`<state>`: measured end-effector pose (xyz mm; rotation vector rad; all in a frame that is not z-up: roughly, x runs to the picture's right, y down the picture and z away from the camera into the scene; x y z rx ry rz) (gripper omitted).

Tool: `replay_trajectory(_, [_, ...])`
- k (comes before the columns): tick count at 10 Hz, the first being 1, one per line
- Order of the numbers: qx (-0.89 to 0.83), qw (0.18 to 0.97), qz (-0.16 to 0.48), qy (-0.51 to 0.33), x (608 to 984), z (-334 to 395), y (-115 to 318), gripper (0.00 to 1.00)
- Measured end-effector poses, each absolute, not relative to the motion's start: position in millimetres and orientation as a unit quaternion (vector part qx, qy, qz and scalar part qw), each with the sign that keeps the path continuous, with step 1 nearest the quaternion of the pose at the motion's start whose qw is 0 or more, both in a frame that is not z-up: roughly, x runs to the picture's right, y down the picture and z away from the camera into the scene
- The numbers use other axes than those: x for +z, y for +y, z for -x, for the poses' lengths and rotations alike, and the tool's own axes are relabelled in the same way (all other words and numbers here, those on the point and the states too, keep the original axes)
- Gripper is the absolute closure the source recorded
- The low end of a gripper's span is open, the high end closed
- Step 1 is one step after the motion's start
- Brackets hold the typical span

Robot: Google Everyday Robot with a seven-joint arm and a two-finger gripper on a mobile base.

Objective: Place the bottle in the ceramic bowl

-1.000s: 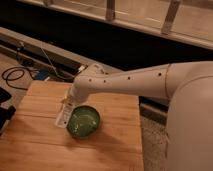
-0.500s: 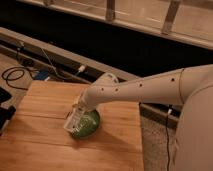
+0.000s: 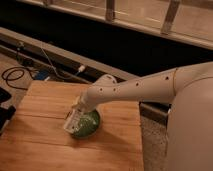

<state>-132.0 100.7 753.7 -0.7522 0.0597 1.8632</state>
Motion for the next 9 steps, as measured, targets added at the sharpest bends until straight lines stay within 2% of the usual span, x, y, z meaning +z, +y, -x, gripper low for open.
replay_trajectory(5, [0.782, 0.536, 0.316, 0.025, 753.7, 132.4, 101.0, 0.24])
replay_trajectory(6, [0.782, 0.536, 0.316, 0.025, 753.8, 132.6, 101.2, 0.20])
replay_trajectory(9, [0.782, 0.536, 0.317, 0.026, 754.1, 132.6, 101.6, 0.20])
